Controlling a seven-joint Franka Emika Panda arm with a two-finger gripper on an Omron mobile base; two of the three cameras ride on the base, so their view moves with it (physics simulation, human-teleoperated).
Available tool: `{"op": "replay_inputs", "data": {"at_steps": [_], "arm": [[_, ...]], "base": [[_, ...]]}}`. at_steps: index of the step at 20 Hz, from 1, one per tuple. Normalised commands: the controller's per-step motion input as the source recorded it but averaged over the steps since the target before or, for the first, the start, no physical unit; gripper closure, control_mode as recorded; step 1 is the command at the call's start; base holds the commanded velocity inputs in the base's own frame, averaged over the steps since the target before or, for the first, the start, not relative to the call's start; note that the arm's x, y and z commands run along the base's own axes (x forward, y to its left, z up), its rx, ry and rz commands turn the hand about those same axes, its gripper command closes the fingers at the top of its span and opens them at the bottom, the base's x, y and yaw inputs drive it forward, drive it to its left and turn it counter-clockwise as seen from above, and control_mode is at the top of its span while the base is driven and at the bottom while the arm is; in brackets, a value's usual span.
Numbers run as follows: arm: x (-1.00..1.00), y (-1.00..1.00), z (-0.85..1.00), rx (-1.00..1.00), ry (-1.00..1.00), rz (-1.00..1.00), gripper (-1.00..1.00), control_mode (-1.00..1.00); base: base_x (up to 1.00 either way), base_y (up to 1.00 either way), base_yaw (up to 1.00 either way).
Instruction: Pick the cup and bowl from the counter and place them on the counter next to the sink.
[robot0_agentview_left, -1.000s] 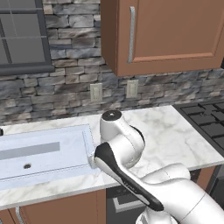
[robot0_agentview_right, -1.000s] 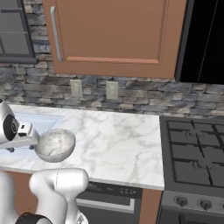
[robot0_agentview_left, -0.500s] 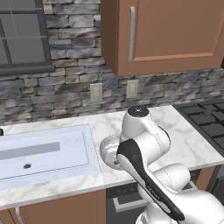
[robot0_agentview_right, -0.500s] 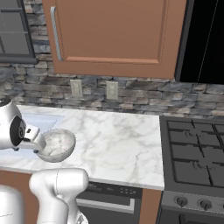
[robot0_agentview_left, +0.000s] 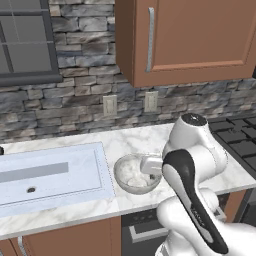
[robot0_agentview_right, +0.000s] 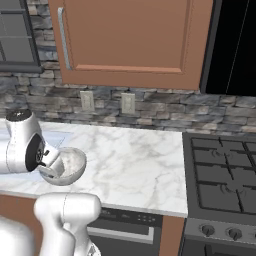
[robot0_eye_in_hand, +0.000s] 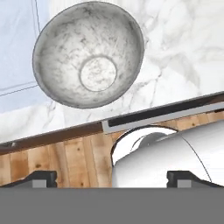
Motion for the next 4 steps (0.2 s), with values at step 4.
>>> {"op": "replay_inputs", "data": {"at_steps": [4], "arm": [[-0.18, -0.47, 0.05, 0.06, 0.0, -0.13, -1.0, -1.0]], "base": [[0.0, 0.0, 0.0]]}}
